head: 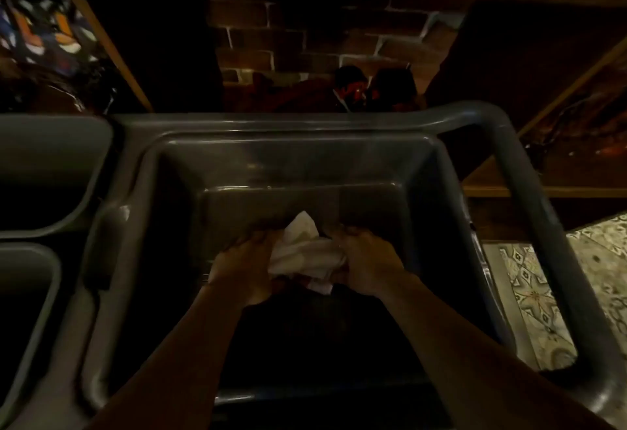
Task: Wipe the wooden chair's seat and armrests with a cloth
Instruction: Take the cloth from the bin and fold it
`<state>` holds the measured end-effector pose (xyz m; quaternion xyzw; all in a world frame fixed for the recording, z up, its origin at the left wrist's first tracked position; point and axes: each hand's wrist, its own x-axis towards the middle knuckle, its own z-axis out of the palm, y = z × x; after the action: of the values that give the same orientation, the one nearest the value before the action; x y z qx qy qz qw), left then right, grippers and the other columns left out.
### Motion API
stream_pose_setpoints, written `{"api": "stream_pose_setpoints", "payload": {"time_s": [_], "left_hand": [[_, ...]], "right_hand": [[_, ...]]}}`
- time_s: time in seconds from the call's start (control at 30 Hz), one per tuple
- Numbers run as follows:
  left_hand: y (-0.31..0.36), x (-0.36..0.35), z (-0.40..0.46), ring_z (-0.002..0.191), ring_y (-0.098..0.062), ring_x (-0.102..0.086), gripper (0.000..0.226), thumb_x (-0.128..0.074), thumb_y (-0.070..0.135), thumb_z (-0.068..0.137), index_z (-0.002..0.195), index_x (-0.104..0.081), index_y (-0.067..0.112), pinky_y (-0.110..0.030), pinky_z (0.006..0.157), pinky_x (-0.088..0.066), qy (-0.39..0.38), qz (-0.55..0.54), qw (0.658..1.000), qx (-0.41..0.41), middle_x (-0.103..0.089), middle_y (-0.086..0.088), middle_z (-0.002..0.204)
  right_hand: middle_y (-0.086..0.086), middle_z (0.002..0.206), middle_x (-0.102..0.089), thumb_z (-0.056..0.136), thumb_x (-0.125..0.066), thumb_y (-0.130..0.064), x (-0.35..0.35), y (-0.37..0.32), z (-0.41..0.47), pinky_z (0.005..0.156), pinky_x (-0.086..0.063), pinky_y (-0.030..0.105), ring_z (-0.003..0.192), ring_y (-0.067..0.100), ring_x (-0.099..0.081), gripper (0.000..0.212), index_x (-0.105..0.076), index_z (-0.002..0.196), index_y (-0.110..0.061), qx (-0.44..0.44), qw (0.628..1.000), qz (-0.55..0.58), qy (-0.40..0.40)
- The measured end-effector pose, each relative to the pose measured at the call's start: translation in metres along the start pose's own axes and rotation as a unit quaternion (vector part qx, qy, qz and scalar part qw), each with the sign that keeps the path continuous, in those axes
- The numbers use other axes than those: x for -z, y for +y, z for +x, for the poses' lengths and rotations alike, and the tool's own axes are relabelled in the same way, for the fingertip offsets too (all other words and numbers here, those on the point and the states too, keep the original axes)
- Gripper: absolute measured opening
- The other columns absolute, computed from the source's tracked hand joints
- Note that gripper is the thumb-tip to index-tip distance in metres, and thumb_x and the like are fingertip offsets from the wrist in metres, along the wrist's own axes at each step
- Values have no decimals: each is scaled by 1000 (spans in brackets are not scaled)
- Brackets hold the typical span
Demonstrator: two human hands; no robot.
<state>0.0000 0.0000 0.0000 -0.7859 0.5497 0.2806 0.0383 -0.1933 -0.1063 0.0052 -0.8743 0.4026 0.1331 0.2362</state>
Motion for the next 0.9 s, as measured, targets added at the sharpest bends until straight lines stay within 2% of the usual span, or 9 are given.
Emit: {"api": "stream_pose_setpoints", "payload": {"time_s": [0.07,0.13,0.2,0.27,0.43,0.63,0.77,0.9], "left_hand": [[-3,-2,4,135,-26,-45,88,-73,55,80,153,-26,38,-42,103,-44,3,23,1000,-4,-38,6,155],[-8,-6,5,128,-26,-53,75,-74,42,84,148,-36,39,-41,99,-48,11,45,999,0,-45,6,150],[-6,-4,6,123,-27,-58,69,-73,32,84,144,-40,40,-41,96,-50,17,61,998,5,-51,6,145],[-5,3,6,119,-29,-61,66,-72,30,82,140,-43,41,-41,93,-49,20,82,996,10,-57,3,138],[1,33,-2,111,-28,-65,44,-64,32,89,129,-49,41,-39,87,-49,61,90,994,16,-66,-1,124],[14,95,-26,116,-26,-63,50,-63,35,88,136,-48,42,-38,93,-48,138,105,985,-1,-63,0,131],[28,142,-48,117,-24,-62,45,-62,32,90,133,-50,39,-40,94,-48,195,100,975,-26,-63,1,131],[48,190,-75,112,-22,-63,46,-64,35,89,132,-48,39,-38,88,-48,250,110,961,-43,-65,2,128]], "right_hand": [[2,145,-53,81,-76,-44,-2,2,5,101,-47,42,129,31,-51,78,-39,148,-35,-9,1000,-16,-3],[5,134,-61,85,-73,-39,-6,4,7,94,-49,40,121,31,-58,57,-52,138,-33,-25,999,-39,-5],[6,126,-65,89,-68,-34,-7,2,7,90,-50,39,115,31,-61,36,-61,125,-31,-38,998,-49,-5],[6,122,-66,91,-65,-31,-4,0,5,88,-51,39,112,32,-63,27,-63,118,-30,-41,998,-51,2],[6,118,-67,90,-66,-31,23,-8,-3,84,-49,38,109,32,-63,25,-63,114,-29,-37,996,-45,61],[7,118,-68,89,-66,-32,87,-26,-30,82,-49,38,108,33,-64,25,-61,114,-30,-24,988,-76,133],[4,117,-69,90,-67,-28,139,-41,-56,84,-50,39,109,30,-64,25,-62,114,-30,-10,979,-85,185],[5,116,-68,92,-64,-24,191,-56,-88,83,-51,41,108,30,-63,27,-60,118,-28,4,964,-112,240]]}}
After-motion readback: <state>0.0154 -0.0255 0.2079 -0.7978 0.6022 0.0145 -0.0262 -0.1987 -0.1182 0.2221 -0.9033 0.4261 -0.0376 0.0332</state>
